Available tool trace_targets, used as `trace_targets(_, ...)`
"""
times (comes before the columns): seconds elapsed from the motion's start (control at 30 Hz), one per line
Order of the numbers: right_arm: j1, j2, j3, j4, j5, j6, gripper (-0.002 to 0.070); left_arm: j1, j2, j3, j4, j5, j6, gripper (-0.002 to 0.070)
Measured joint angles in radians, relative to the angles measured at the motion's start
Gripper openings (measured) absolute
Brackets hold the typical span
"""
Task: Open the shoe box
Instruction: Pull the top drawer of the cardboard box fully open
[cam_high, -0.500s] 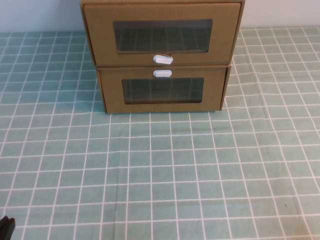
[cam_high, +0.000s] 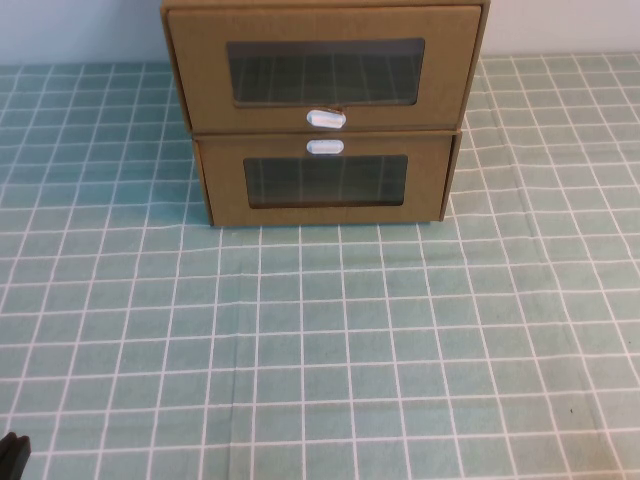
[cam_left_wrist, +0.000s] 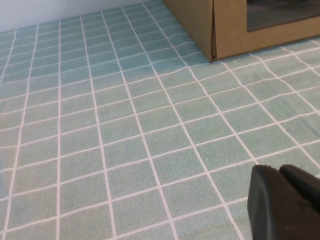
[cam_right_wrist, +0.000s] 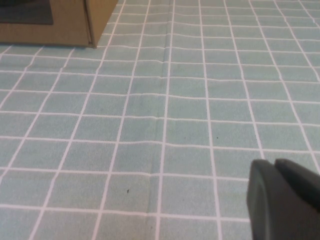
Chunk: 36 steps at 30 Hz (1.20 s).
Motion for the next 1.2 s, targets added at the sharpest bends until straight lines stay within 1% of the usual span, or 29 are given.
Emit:
trace_targets(0.67,0.000,0.000,0.000,0.000,0.000,-0.001,-0.0013,0.000,0.000,0.000,0.000,-0.004,0.000,-0.0005)
trace_targets(0.77,0.000,0.000,0.000,0.000,-0.036,-0.001,-0.0014,0.000,0.000,0.000,0.000,-0.032,0.000,-0.0005)
trace_targets(0.83,0.000,0.000,0.000,0.002,-0.114,-0.001,-0.0013,0.000,0.000,0.000,-0.002,-0.082,0.000,-0.0005)
trace_targets(0.93,0.000,0.000,0.000,0.008,-0.296,-0.001,-0.0014,0.000,0.000,0.000,-0.026,-0.227,0.000,-0.0005)
trace_targets(1.2,0.000,0.000,0.000,0.011,-0.915,-0.001,-0.0013,0.000,0.000,0.000,-0.163,-0.780,-0.010,-0.0005)
